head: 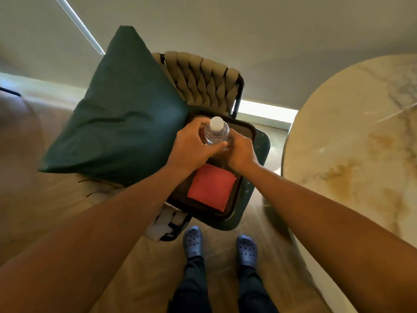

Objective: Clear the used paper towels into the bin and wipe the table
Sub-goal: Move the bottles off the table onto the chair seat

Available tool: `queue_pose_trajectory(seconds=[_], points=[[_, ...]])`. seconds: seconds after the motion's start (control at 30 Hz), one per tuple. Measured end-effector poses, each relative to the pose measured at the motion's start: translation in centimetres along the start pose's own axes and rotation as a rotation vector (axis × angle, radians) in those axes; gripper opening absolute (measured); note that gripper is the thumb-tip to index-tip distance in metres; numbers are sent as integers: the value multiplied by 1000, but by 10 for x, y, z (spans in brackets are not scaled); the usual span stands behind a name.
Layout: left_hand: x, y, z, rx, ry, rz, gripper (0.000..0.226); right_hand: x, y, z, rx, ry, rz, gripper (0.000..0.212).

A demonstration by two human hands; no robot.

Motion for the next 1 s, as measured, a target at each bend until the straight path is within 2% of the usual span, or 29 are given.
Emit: queue_pose_trajectory(seconds=[0.17, 0.3, 0.4, 0.53, 0.63, 1.0], points=[[46, 40, -1, 69, 2, -99, 62, -17, 28, 48, -75, 151, 103, 55], [76, 69, 7, 113, 40, -148, 65, -40, 45, 77, -70, 59, 137, 52], [94, 86, 20, 127, 26, -200, 63, -58, 56, 93, -90, 83, 215, 44], [112, 103, 36, 158, 17, -244, 64, -78, 65, 106, -90, 60, 270, 33], [122, 112, 48, 175, 14, -275, 66, -93, 68, 113, -58, -20, 283, 36], [134, 119, 68, 174, 0, -360, 67, -114, 71, 123, -60, -14, 326, 35]])
Point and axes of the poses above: each hand's wrist, its own y-axis towards the middle knuckle, its own z-axis out of the palm, x = y × z, the point moved 1 cm from there along y, towards the middle knuckle, and after that the axes turned 14 degrees about -z, right-handed, at the moved point
